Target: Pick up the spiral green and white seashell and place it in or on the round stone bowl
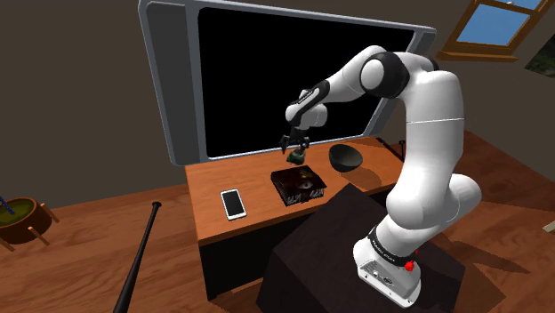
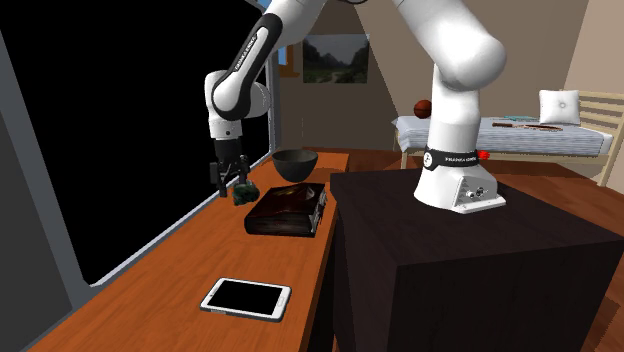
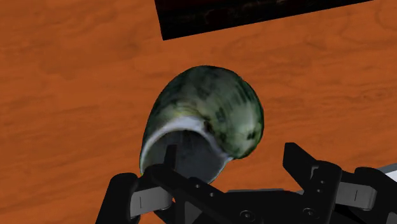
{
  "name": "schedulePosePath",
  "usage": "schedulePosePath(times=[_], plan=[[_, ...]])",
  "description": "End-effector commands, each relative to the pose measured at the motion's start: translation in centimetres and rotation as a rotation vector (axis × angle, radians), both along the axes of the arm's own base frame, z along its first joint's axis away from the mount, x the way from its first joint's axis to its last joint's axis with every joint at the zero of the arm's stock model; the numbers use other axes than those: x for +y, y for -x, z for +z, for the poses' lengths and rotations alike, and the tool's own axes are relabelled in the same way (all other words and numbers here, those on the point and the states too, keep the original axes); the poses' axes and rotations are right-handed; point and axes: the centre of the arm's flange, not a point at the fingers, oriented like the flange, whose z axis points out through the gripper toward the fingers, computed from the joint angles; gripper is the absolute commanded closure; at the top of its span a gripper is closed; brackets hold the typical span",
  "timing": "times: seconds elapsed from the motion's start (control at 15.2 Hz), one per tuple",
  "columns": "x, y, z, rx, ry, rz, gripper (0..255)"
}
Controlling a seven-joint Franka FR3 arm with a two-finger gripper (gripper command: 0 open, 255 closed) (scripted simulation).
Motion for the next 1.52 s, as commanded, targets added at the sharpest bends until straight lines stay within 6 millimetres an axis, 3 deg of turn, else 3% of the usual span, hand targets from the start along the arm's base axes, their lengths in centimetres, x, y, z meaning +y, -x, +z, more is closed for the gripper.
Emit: schedulePosePath(times=[0.0, 0.59, 1.45], plan=[[-0.5, 0.1, -1.0, -0.003, -0.007, 0.119, 255], [-0.5, 0.3, -0.8, -0.004, -0.007, 0.119, 255], [-0.5, 0.3, 6.0, -0.004, -0.007, 0.119, 255]])
